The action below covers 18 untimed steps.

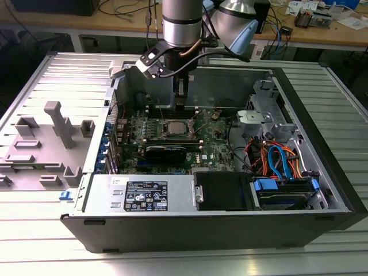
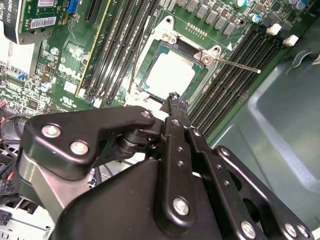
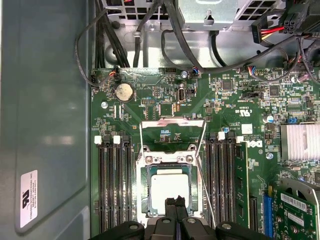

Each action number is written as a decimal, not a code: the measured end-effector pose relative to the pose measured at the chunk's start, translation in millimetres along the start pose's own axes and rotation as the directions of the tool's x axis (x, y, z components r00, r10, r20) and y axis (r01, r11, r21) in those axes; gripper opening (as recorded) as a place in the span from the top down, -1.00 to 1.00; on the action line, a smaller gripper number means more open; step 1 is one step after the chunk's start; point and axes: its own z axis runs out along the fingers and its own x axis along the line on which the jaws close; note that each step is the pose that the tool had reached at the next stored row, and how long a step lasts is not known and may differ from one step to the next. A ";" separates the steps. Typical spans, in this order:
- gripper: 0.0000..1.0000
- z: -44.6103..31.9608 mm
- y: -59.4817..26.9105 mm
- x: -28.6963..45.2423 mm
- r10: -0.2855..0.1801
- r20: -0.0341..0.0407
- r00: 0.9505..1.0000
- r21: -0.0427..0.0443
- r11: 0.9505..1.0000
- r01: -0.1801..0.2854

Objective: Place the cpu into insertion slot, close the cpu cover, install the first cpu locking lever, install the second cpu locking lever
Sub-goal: 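Close the cpu cover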

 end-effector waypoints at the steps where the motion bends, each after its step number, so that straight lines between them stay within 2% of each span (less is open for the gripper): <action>1: 0.79 -0.1 0.2 0.0 0.000 0.000 1.000 0.000 1.000 0.000; 18: 0.79 -1.7 0.8 0.0 0.000 0.000 1.000 0.000 1.000 0.000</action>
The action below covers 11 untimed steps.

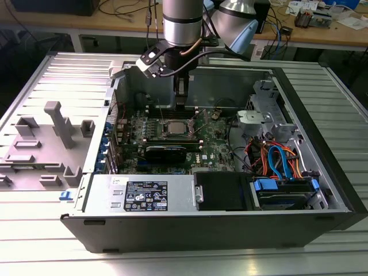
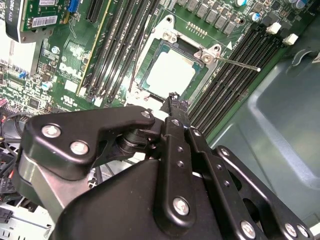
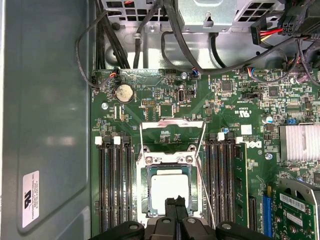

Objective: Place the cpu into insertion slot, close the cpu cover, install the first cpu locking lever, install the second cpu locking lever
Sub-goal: 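Close the cpu cover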

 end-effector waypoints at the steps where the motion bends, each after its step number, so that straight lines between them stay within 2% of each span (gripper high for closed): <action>1: 0.79 0.0 0.1 0.0 0.000 0.000 1.000 0.000 1.000 0.000; 8: 0.79 0.0 0.4 0.0 0.000 0.000 1.000 0.000 1.000 0.000; 11: 0.79 0.1 4.1 0.1 0.000 0.000 1.000 0.000 1.000 0.000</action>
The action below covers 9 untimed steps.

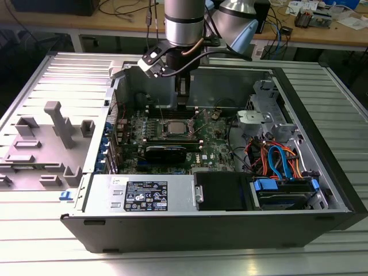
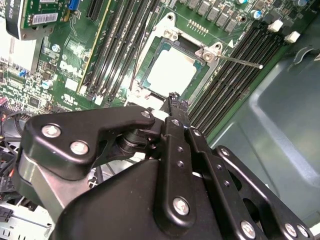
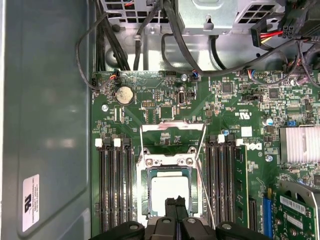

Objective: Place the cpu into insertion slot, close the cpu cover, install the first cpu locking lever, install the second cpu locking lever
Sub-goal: 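Close the cpu cover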

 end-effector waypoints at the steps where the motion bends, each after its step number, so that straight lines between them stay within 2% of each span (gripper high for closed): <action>1: 0.79 0.1 1.4 0.0 0.000 0.000 1.000 0.000 1.000 0.000; 7: 0.79 0.3 8.0 0.2 0.000 0.000 1.000 0.000 1.000 0.000; 9: 0.79 0.4 13.4 0.3 0.000 0.000 1.000 0.000 1.000 0.000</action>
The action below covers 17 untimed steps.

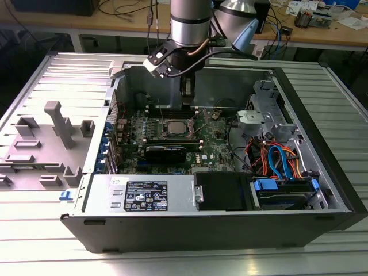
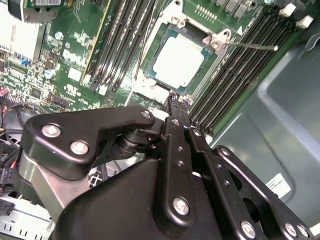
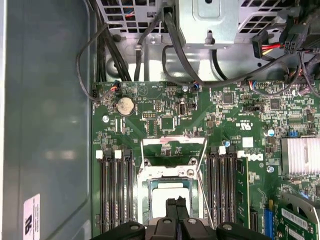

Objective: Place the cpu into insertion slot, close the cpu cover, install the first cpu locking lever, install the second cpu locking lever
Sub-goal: 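Close the cpu cover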

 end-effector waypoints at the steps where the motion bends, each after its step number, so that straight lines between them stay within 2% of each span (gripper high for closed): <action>1: 0.79 0.1 2.1 0.0 0.000 0.000 1.000 0.000 1.000 0.000; 8: 0.79 0.3 11.0 0.2 0.000 0.000 1.000 0.000 1.000 0.000; 17: 0.79 0.5 16.0 0.3 0.000 0.000 1.000 0.000 1.000 0.000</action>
